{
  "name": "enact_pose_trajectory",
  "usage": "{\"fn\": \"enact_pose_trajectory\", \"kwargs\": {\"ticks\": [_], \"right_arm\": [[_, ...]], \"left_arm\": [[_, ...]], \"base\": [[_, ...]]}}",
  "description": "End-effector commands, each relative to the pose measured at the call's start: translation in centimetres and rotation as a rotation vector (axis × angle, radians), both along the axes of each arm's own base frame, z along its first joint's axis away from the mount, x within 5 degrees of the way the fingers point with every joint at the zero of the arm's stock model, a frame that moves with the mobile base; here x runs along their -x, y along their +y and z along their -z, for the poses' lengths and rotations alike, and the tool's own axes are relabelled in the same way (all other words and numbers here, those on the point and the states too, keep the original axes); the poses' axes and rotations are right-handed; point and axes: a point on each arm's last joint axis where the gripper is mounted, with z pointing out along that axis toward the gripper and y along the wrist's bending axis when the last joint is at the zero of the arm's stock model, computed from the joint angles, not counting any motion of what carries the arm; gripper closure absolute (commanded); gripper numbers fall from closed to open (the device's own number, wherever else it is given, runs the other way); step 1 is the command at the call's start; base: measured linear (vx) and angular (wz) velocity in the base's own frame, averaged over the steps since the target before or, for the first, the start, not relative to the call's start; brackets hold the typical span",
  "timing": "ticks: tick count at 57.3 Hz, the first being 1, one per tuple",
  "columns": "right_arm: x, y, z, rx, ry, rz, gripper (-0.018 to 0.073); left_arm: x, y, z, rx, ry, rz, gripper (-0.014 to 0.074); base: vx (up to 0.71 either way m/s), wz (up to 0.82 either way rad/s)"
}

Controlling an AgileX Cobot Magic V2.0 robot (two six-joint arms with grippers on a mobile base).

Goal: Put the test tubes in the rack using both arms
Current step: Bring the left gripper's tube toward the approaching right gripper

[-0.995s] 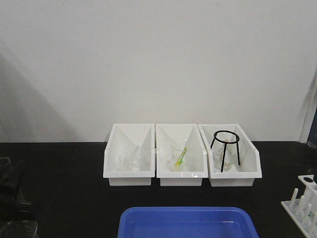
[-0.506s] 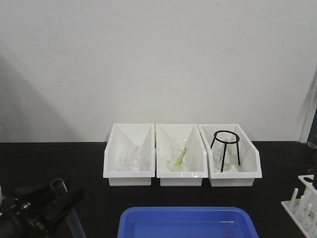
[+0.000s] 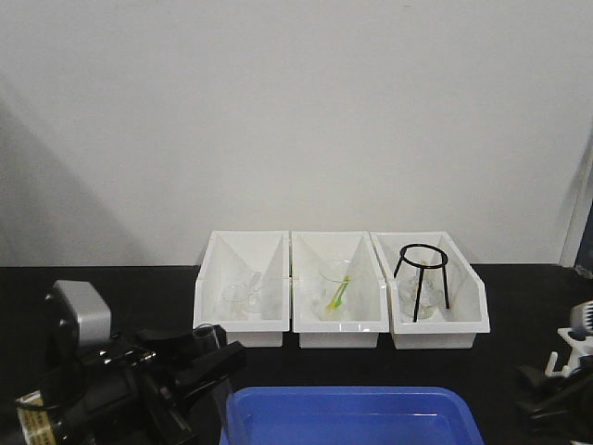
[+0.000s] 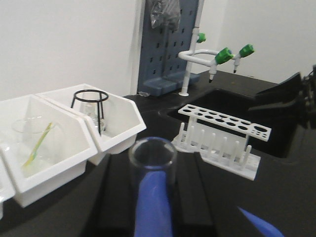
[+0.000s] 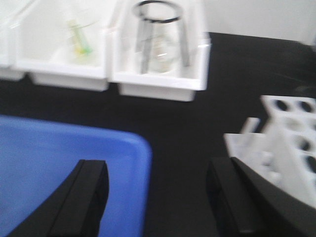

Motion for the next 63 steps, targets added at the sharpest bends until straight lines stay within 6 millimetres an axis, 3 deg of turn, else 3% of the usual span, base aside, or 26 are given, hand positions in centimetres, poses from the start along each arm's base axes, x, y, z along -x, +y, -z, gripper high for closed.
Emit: {"fn": "enact_pose_trajectory", "kwargs": {"ticks": [1, 16, 28, 40, 63], "right_arm": [[-0.4, 2.2, -1.7, 0.008, -0.107, -0.107, 0.0093], [1.2, 8.2, -2.1, -0.046, -0.166, -0.356, 0.0099], [2.6, 11.0, -2.7, -0.085, -0.23, -0.486, 0.0099], [3.3, 12.3, -3.1, -0.121, -0.261, -0.543, 0.0099], [3.3, 12.4, -3.3, -0.155, -0.28, -0.538, 0.0099]], "left_arm": [[-0.4, -1.2, -2.9, 0.126, -0.075, 0.109, 0.0617], [-1.5, -3.3, -3.6, 0.149, -0.1, 0.201, 0.0617], [-0.6, -4.6, -3.5, 0.149, -0.103, 0.251, 0.0617], [-0.1, -5.3, -3.6, 0.154, -0.108, 0.282, 0.0617], [0.2, -5.4, -3.8, 0.173, -0.134, 0.305, 0.0617]], "base": [[0.0, 0.0], [0.0, 0.0], [0.0, 0.0], [0.0, 0.0], [0.0, 0.0]]}}
